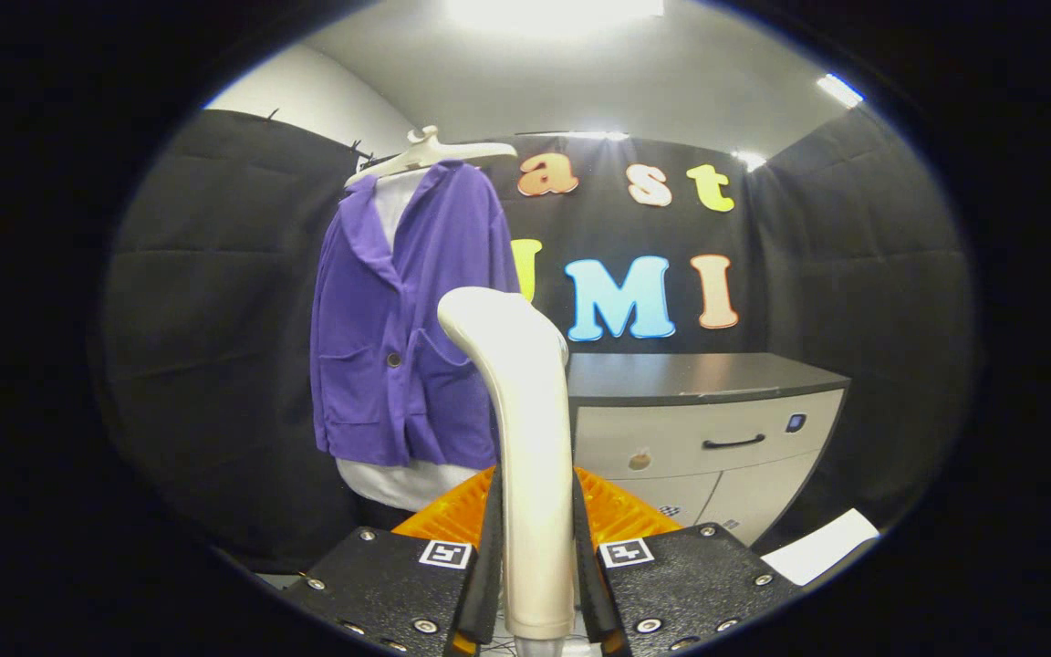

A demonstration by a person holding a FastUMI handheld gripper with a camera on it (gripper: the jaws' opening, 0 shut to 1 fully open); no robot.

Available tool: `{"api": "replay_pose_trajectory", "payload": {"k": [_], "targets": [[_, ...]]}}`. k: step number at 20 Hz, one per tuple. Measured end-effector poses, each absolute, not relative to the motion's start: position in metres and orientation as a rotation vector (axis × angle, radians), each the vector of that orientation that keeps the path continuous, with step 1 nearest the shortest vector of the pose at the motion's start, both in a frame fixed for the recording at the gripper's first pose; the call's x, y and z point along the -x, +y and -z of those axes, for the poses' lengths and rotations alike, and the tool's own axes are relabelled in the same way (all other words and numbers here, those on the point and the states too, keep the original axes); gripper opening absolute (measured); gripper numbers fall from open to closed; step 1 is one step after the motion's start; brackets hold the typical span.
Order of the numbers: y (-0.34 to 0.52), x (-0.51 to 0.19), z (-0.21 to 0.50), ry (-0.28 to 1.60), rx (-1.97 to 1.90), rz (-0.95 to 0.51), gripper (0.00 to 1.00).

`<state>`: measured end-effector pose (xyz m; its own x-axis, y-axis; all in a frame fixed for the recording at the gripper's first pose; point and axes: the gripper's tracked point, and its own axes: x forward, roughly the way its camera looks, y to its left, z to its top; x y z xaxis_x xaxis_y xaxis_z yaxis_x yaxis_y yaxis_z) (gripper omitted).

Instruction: Iron the clothes twice with a garment steamer, once on the left side and once on the right side.

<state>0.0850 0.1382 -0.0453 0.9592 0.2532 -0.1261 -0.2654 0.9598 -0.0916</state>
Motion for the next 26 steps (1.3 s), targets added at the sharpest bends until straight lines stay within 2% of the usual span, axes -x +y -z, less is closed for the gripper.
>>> {"api": "replay_pose_trajectory", "payload": {"k": [7,14,19,26], "targets": [[0.028,-0.067,-0.002,-0.029,0.033,-0.150,0.36],[-0.033,-0.050,-0.034,-0.089,0.013,-0.058,0.36],[-0.031,-0.041,-0.046,-0.113,0.008,-0.004,0.37],[0.001,-0.038,-0.045,-0.112,0.045,-0.020,0.36]]}}
